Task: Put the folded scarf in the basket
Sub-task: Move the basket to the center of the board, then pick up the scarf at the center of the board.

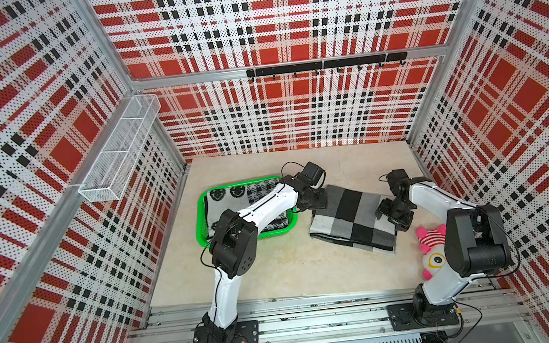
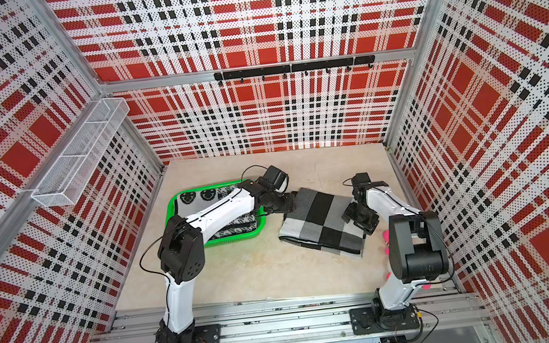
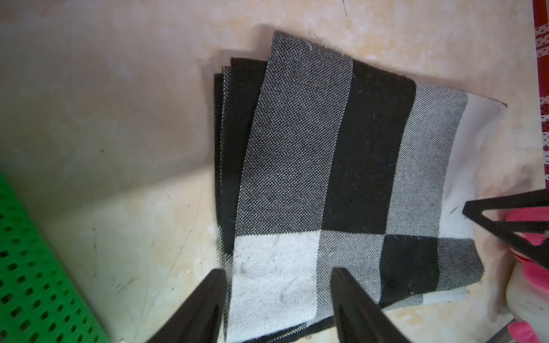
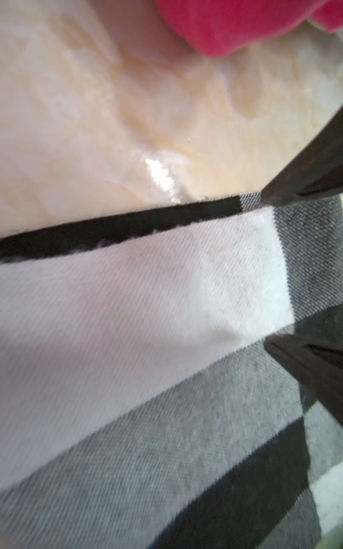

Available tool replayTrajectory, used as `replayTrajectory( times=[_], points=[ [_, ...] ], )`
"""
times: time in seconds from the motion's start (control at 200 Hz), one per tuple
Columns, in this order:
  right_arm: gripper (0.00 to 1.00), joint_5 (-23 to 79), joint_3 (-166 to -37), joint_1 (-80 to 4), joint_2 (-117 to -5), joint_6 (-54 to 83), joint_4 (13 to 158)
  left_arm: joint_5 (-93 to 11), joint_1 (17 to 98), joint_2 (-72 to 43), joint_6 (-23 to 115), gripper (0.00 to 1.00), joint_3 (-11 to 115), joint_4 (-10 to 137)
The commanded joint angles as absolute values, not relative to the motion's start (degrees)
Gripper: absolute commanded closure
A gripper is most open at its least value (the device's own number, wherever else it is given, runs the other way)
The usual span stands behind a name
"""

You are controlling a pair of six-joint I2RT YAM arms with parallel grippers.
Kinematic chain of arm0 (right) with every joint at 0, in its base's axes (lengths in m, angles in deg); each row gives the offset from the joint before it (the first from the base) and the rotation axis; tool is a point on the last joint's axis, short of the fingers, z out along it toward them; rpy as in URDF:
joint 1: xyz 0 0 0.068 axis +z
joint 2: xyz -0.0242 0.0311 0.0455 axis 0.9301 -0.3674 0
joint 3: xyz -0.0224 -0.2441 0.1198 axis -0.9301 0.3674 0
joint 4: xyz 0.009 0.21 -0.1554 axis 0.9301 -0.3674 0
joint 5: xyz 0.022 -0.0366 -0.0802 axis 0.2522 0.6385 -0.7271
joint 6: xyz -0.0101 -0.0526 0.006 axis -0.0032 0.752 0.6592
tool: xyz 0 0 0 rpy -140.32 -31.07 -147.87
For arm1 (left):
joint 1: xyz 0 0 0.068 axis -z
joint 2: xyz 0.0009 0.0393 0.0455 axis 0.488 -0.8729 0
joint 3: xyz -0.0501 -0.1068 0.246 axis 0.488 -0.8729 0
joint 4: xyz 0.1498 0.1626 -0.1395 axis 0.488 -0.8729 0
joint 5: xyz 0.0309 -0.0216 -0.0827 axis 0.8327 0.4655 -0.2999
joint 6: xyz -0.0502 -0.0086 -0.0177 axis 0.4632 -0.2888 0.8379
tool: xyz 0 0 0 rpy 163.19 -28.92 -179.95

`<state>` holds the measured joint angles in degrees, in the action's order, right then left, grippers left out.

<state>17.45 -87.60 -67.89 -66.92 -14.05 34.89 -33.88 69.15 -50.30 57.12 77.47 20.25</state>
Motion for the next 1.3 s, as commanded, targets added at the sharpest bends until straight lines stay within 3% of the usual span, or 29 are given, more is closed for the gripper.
replayTrajectory(
  times=[0.0, 0.22, 0.506, 0.726, 0.892, 1.087, 1.298],
  points=[
    [0.26, 16.8, -89.9, -68.2, -68.1, -12.9, 35.4, -34.0, 65.3, -47.6, 61.1, 0.39, 74.4, 22.8],
    [0.27, 17.1, -92.6, -67.7, -69.9, -12.0, 35.8, -34.5, 61.7, -47.4, 61.8, 0.41, 73.1, 24.0],
    [0.27, 17.3, -95.8, -67.6, -72.6, -10.8, 36.5, -32.1, 55.5, -38.2, 62.0, 0.42, 61.2, 24.0],
    [0.27, 17.1, -97.6, -67.1, -74.6, -9.0, 37.5, -31.7, 56.7, -35.1, 62.2, 0.42, 59.7, 24.0],
    [0.27, 16.8, -104.4, -60.7, -78.7, -5.7, 35.4, -32.1, 59.7, -39.4, 62.8, 0.39, 67.2, 24.4],
    [0.28, 24.1, -112.1, -51.6, -87.8, -3.2, 34.0, -33.5, 60.4, -46.1, 63.5, 0.38, 75.5, 24.7],
    [0.35, 31.7, -115.1, -46.1, -95.7, 1.6, 32.0, -35.0, 59.8, -47.5, 62.2, 0.39, 76.2, 24.6]
  ],
)
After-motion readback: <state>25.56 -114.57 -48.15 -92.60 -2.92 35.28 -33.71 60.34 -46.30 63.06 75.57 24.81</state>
